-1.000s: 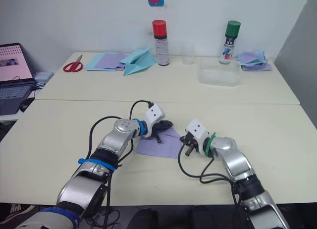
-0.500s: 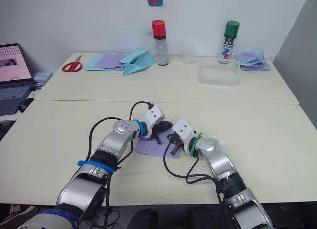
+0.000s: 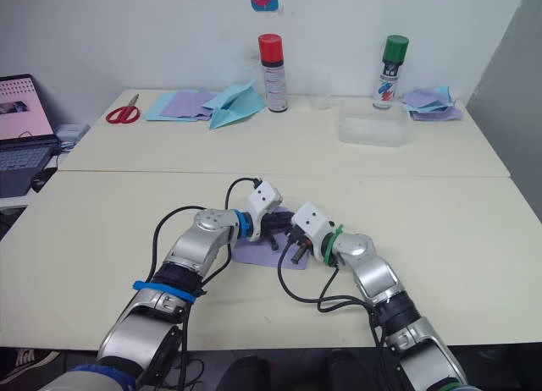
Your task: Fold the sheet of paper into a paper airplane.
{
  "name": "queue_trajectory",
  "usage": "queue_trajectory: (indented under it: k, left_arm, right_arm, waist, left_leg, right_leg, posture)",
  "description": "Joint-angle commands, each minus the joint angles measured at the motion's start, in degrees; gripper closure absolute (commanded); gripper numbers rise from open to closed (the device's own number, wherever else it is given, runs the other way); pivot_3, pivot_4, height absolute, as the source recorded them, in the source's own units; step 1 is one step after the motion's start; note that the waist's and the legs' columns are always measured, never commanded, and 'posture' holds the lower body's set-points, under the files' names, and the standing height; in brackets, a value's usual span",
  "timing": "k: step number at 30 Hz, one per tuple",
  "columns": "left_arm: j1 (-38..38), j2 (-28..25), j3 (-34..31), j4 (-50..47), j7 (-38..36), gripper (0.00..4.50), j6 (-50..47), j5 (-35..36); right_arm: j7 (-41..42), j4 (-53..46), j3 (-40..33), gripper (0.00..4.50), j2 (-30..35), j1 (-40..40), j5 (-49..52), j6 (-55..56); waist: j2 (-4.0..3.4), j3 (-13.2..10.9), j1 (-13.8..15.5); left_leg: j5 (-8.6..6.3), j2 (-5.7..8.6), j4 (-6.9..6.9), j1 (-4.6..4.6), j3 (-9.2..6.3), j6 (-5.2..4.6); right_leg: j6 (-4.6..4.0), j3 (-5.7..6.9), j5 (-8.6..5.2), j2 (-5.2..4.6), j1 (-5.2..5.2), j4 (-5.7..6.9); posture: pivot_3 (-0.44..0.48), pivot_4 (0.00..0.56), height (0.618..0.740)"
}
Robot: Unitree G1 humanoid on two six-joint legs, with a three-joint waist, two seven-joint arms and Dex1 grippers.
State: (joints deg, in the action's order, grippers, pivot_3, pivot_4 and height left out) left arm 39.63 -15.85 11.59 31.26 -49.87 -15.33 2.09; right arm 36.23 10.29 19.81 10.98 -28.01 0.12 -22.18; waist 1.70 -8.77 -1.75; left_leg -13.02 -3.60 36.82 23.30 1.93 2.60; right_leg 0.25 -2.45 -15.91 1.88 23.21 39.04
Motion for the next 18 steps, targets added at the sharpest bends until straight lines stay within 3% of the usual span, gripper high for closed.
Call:
queue_trajectory:
  k: [1,8,18]
  left_arm:
    - [1.6,-0.7,1.3,3.6,3.0,4.50,-1.1,-3.3]
    - [3.5,-3.0,-2.9,8.5,9.9,4.50,2.3,-3.0]
    - [-2.5,-4.0,-14.2,-9.0,11.8,4.50,-0.5,7.4]
  right_arm:
    - [-0.3,2.0,0.4,4.49,0.5,0.5,-1.1,-1.9]
    - [-0.5,2.7,0.2,4.49,-0.1,0.2,-0.9,-2.0]
    - [-0.6,5.3,0.3,4.49,-1.5,-1.6,-1.1,-1.1]
  waist:
    - [0.00,0.0,0.0]
    - [0.02,0.0,-0.3]
    - [0.04,0.0,-0.3]
  left_leg:
    - [0.00,0.00,0.01,0.00,-0.02,0.00]
    - [0.00,-0.01,0.01,-0.27,0.00,0.00]
    - [0.00,-0.07,-0.06,-0.21,0.00,0.00]
  right_leg:
    - [0.00,0.03,0.00,0.00,-0.01,0.00]
    - [0.00,-0.08,0.02,0.00,-0.16,0.07]
    - [-0.01,-0.14,0.05,0.04,-0.06,0.06]
  posture:
    - [0.000,0.150,0.740]
    - [0.000,0.150,0.740]
    - [0.000,0.150,0.740]
